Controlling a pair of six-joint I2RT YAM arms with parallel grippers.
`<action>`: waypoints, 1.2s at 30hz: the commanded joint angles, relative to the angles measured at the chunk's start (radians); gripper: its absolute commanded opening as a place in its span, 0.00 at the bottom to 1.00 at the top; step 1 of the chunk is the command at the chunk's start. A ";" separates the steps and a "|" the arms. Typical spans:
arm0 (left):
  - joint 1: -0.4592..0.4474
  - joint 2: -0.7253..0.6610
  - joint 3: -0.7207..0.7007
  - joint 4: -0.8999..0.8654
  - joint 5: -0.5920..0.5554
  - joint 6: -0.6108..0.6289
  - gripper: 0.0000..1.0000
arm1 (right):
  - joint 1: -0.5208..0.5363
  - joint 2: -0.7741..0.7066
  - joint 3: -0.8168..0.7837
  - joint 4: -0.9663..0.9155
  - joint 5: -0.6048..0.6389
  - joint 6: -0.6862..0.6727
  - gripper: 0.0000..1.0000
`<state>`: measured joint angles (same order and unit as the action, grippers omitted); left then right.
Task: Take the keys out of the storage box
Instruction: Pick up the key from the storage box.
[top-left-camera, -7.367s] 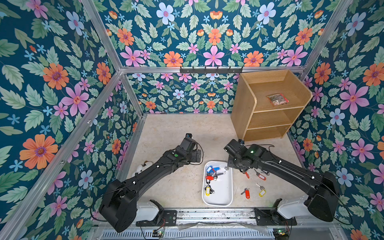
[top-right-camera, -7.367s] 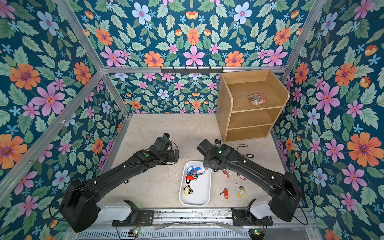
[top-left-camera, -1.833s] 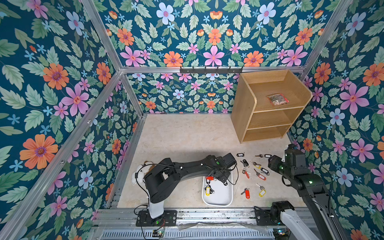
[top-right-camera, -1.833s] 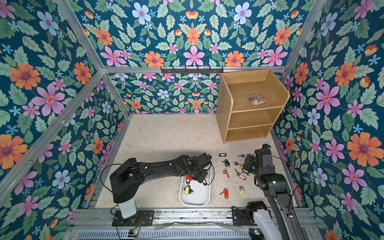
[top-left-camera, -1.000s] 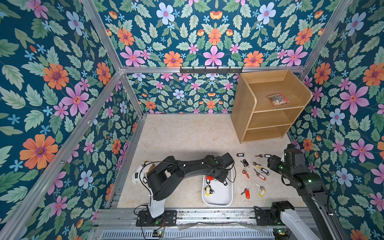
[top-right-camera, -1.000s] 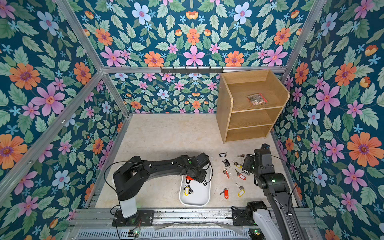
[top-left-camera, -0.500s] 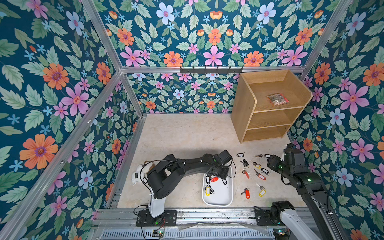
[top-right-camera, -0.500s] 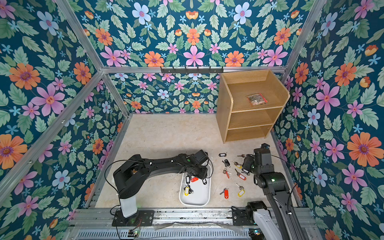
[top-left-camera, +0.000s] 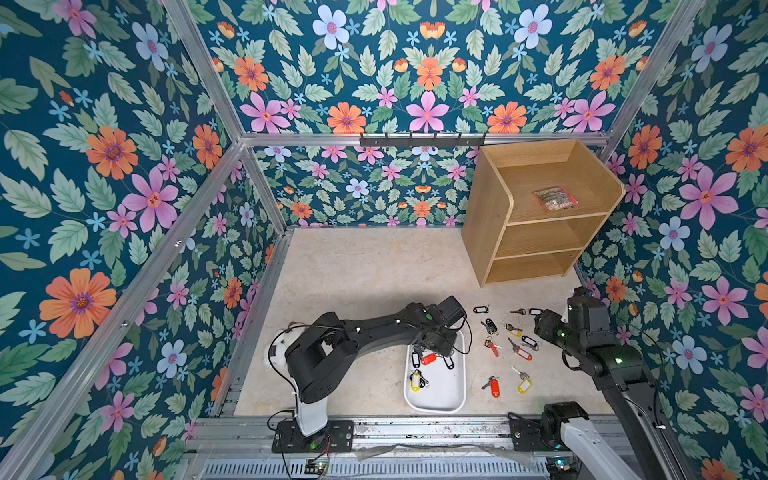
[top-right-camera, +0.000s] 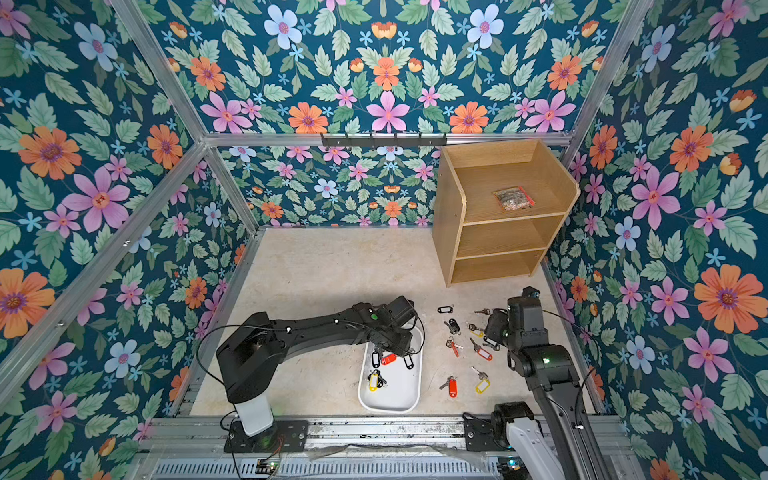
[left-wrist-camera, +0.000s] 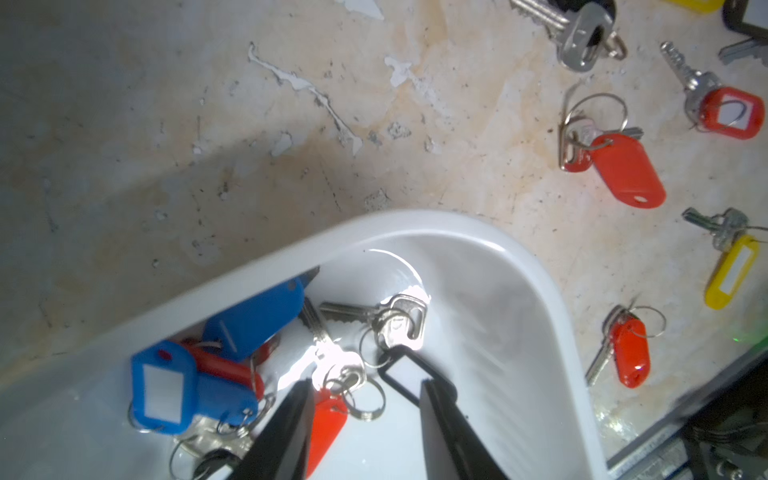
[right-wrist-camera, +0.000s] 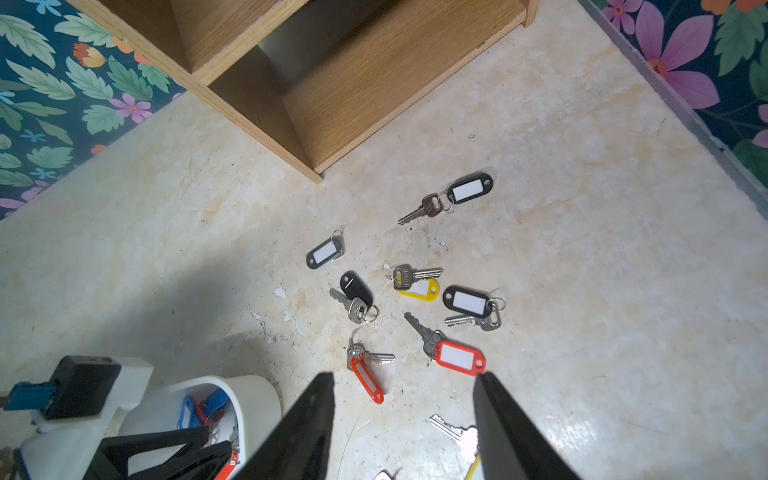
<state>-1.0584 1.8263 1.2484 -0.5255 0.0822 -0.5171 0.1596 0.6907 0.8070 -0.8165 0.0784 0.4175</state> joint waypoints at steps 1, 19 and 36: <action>-0.008 -0.013 -0.003 -0.037 -0.016 -0.044 0.47 | 0.001 0.001 -0.002 0.020 -0.002 -0.012 0.58; -0.105 -0.044 -0.028 -0.048 -0.157 -0.825 0.40 | 0.000 -0.003 -0.004 0.022 -0.008 -0.017 0.58; -0.098 0.022 -0.027 -0.069 -0.196 -0.922 0.42 | 0.021 -0.033 -0.006 0.030 -0.023 -0.019 0.58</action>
<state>-1.1568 1.8389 1.2041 -0.5804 -0.1089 -1.4364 0.1749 0.6601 0.8024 -0.8104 0.0555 0.3992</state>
